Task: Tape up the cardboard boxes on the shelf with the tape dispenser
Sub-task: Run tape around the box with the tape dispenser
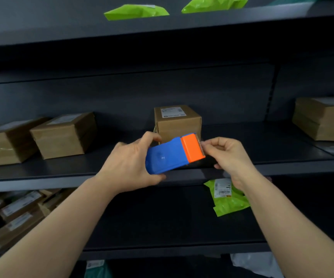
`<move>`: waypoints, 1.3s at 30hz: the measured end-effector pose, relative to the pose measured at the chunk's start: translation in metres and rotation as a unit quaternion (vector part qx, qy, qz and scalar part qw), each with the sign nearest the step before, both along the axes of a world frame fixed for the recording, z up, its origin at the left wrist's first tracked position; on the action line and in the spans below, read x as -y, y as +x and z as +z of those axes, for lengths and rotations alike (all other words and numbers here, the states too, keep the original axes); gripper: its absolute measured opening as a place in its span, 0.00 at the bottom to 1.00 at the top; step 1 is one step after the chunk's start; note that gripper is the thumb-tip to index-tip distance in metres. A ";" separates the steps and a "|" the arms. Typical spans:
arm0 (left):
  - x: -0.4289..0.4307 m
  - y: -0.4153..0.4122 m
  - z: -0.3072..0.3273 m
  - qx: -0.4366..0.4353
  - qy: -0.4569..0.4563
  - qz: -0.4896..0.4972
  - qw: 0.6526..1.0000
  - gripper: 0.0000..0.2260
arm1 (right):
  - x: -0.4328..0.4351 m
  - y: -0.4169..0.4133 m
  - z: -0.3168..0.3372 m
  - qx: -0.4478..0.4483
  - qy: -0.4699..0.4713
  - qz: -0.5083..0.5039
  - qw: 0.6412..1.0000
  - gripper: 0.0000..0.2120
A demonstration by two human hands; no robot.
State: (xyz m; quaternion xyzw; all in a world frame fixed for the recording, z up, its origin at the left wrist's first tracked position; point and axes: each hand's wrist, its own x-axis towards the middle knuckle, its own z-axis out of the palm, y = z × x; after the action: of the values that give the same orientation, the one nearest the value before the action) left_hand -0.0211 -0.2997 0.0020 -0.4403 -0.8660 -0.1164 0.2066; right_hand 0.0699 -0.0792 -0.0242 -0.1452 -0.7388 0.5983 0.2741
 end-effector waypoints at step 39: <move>0.030 -0.022 -0.003 -0.132 -0.049 0.184 0.973 0.30 | -0.099 -0.040 0.000 0.034 -0.002 0.058 0.998 0.03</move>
State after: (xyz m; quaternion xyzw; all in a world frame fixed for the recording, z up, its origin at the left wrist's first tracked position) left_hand -0.0432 -0.3292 -0.0011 -0.2944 -0.9018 0.0249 0.3153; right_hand 0.0303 0.0194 -0.0239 -0.1228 -0.7537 0.6093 0.2137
